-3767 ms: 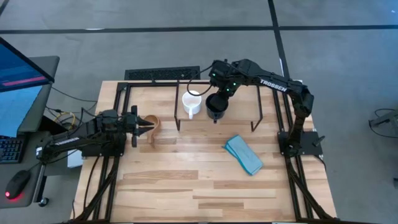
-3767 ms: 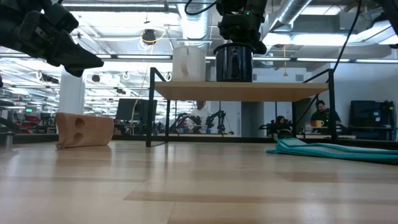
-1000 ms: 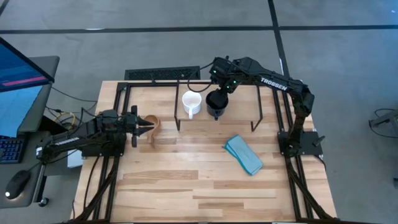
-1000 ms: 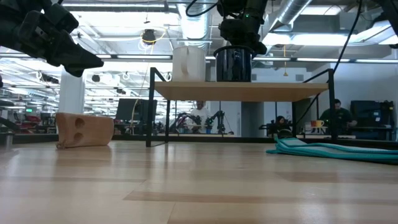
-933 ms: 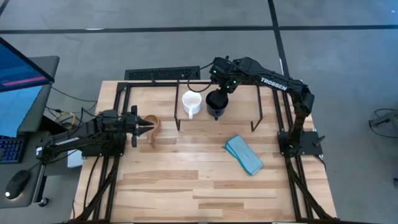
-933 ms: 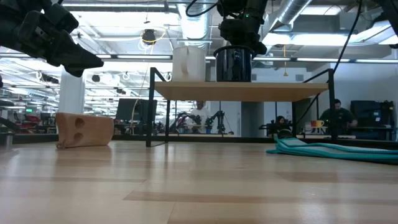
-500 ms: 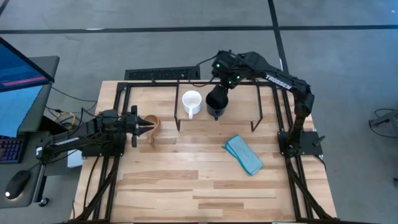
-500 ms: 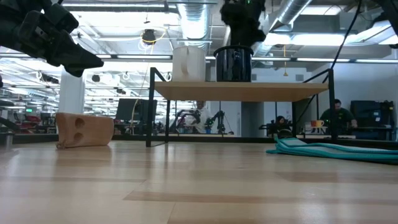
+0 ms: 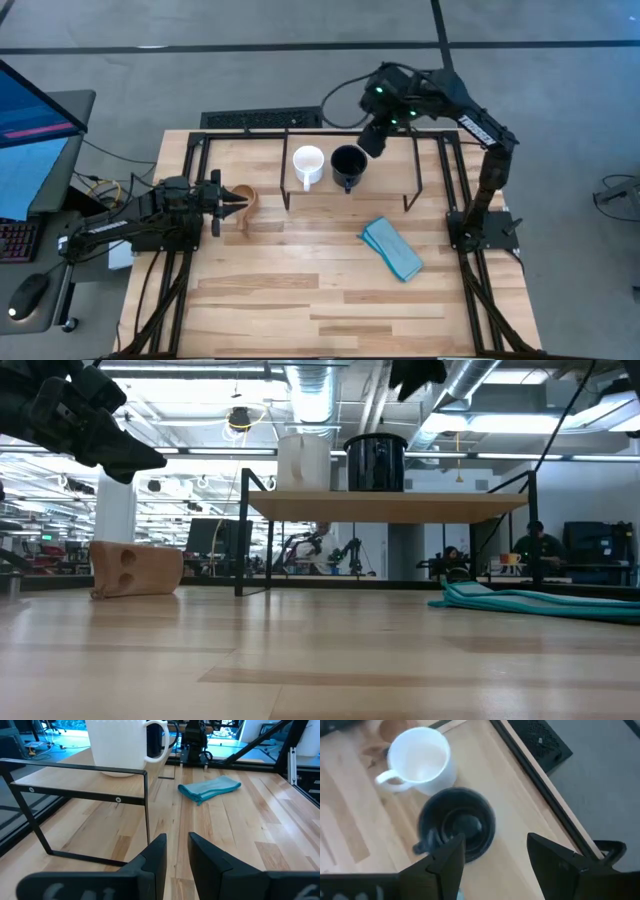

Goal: Stack small to large cups/mugs on shelf
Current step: Put the brown wooden mug on the shelf

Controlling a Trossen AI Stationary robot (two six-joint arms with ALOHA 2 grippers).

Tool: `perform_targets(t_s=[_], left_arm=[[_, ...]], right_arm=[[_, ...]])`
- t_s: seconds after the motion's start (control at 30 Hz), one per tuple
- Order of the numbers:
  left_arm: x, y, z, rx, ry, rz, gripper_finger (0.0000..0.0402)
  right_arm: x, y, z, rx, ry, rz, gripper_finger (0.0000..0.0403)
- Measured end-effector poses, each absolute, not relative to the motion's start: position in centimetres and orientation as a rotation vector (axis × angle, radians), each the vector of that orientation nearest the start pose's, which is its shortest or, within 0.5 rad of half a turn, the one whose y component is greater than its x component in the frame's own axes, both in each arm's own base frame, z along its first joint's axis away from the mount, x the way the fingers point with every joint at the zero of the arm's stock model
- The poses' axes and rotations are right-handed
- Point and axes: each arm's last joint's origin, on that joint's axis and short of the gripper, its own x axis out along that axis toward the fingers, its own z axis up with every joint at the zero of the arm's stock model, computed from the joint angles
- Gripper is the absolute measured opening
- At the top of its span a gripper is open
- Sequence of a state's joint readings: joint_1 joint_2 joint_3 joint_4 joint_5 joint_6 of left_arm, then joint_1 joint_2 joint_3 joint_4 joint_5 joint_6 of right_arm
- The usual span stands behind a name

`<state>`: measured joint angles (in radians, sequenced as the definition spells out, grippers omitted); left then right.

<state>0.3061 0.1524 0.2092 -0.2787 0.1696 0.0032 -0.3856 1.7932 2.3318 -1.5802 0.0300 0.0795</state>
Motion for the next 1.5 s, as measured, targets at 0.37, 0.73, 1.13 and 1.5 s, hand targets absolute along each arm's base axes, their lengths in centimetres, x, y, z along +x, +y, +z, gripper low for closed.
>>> perform_targets(t_s=[0.37, 0.73, 1.13, 1.5], left_arm=[[9.1, 2.4, 19.6, -0.048, 0.217, 0.144, 0.0069], [9.1, 2.4, 19.6, -0.035, 0.218, 0.159, 0.0069], [9.1, 2.4, 19.6, -0.036, 0.218, 0.158, 0.0069], [9.1, 2.4, 19.6, -0.035, 0.217, 0.158, 0.0069]], right_arm=[[24.1, -6.0, 49.9, 0.071, 0.835, -0.372, 0.0235], [20.9, -1.4, 51.9, -0.097, 0.73, -0.484, 0.0235], [17.6, -0.1, 46.3, -0.122, 0.711, -0.628, 0.0235], [13.3, 1.3, 36.3, 0.041, 0.377, -0.326, 0.0235]])
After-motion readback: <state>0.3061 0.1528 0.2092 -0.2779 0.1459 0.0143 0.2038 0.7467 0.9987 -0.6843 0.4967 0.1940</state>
